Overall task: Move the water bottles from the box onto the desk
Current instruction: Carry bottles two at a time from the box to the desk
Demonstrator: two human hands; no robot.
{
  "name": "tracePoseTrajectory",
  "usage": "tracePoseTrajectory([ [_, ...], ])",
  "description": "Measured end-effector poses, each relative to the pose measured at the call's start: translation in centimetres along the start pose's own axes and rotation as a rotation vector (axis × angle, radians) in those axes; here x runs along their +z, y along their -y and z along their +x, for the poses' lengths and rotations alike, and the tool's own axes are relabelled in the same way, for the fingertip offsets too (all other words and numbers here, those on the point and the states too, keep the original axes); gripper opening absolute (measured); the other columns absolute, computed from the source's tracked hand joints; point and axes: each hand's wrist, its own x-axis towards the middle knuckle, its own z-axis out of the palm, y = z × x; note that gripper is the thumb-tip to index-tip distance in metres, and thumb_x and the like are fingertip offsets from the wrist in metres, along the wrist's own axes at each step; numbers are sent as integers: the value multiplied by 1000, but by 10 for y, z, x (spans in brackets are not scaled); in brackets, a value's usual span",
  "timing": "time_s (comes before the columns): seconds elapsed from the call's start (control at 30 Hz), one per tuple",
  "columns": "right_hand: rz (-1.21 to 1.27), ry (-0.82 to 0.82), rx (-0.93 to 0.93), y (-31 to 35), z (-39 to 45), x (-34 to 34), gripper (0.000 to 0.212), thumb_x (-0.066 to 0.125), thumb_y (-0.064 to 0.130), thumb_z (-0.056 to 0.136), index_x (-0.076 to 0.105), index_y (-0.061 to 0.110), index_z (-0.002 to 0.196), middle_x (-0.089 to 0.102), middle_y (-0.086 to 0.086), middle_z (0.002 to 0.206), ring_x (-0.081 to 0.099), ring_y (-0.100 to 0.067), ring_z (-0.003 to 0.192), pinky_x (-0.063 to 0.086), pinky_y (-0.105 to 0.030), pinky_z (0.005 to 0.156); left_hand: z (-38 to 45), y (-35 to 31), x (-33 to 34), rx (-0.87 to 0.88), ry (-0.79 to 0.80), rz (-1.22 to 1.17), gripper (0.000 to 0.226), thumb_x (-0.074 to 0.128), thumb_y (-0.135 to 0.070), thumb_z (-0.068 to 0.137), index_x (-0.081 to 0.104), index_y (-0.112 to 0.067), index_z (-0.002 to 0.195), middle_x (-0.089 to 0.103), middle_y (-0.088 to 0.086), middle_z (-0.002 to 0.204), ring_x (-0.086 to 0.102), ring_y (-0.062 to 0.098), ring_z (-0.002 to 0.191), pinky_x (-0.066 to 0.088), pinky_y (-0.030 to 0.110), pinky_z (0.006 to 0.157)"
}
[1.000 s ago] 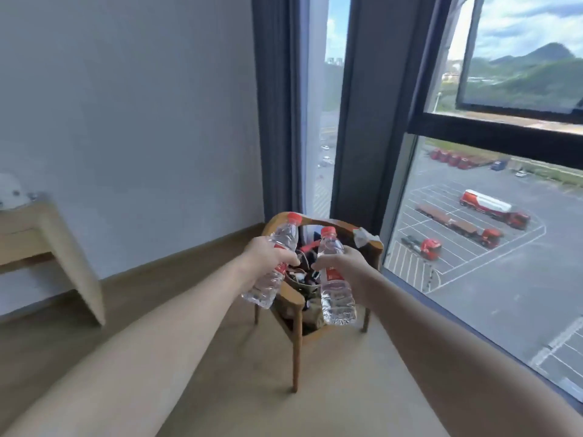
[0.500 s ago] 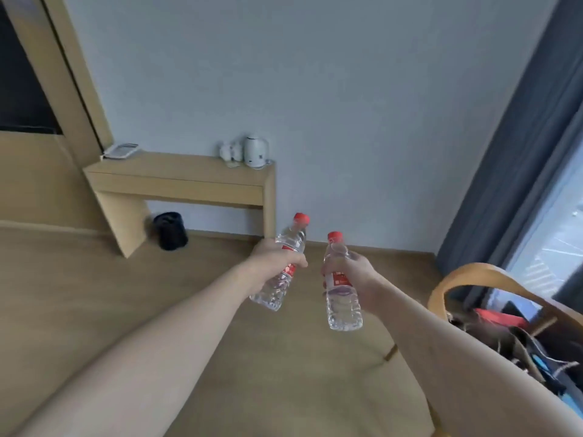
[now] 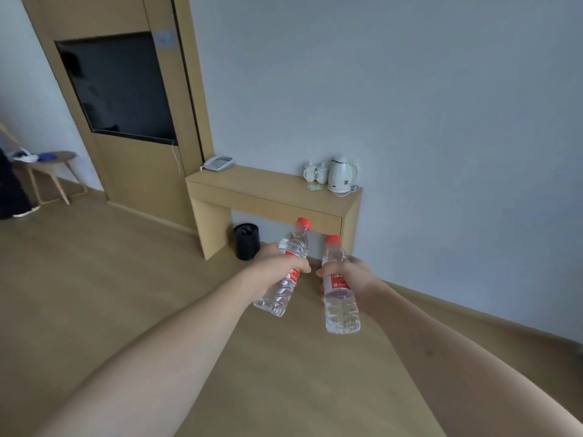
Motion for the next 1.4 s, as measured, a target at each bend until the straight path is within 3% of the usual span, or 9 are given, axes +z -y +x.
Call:
tracePoseTrajectory([
  [0.1,-23,25,13,12,37,9,69,81,12,54,55,3,117,64,-21,81,65,-34,62,57,-49,69,33,-6,-14,-13,-38,-5,51,88,-27,51,72,-18,98,77,7,87,76,24,73,62,39,70],
  [0.27,-74,58,19,28,104,32,56,81,14,55,59,2,106,64,-13,66,64,-31,59,57,-46,68,99,-5,-41,-29,-53,3,48,88,-27,64,69,-20,108,75,7,102,74,26,93,61,41,85],
  [0.37,-79,38,12,34,151,50,46,79,9,63,59,4,103,66,-10,62,65,-27,55,57,-41,61,145,0,-59,-27,-33,-6,53,87,-28,62,68,-18,110,75,8,104,74,26,94,61,42,86],
  [0.47,-95,34,-8,45,200,72,57,81,12,56,61,6,109,67,-11,71,66,-24,57,56,-34,57,196,1,-85,-28,-15,-20,61,87,-31,53,69,-18,110,75,9,103,75,27,92,62,44,86],
  [0.6,-72,-6,-10,68,267,102,48,80,4,65,59,11,107,65,-14,76,67,-26,57,58,-38,57,269,-8,-127,-15,18,-32,62,87,-30,44,71,-16,102,75,11,92,74,27,74,63,45,76],
  [0.8,-69,-68,3,105,358,142,50,79,2,66,58,8,111,64,-19,82,65,-33,68,57,-59,82,367,-28,-181,-13,54,-28,64,87,-32,41,70,-19,102,76,9,90,75,25,70,60,34,60],
  [0.93,-70,-70,-5,123,421,163,45,78,2,70,60,7,110,63,-20,86,64,-36,76,56,-58,85,429,-32,-208,-40,56,-54,70,83,-35,32,69,-16,98,72,7,78,71,24,63,57,32,55],
  [1.27,-17,-46,2,135,569,161,55,80,1,63,59,7,114,65,-20,85,67,-34,73,58,-54,78,565,-46,-232,-40,46,-44,53,86,-24,49,69,-14,98,69,9,78,67,26,63,55,32,56],
  [1.4,-6,0,-6,154,649,148,58,80,1,62,57,6,115,65,-21,84,67,-32,67,59,-45,64,640,-70,-231,-9,36,-12,47,88,-21,57,69,-15,100,71,7,82,70,25,68,58,35,62],
])
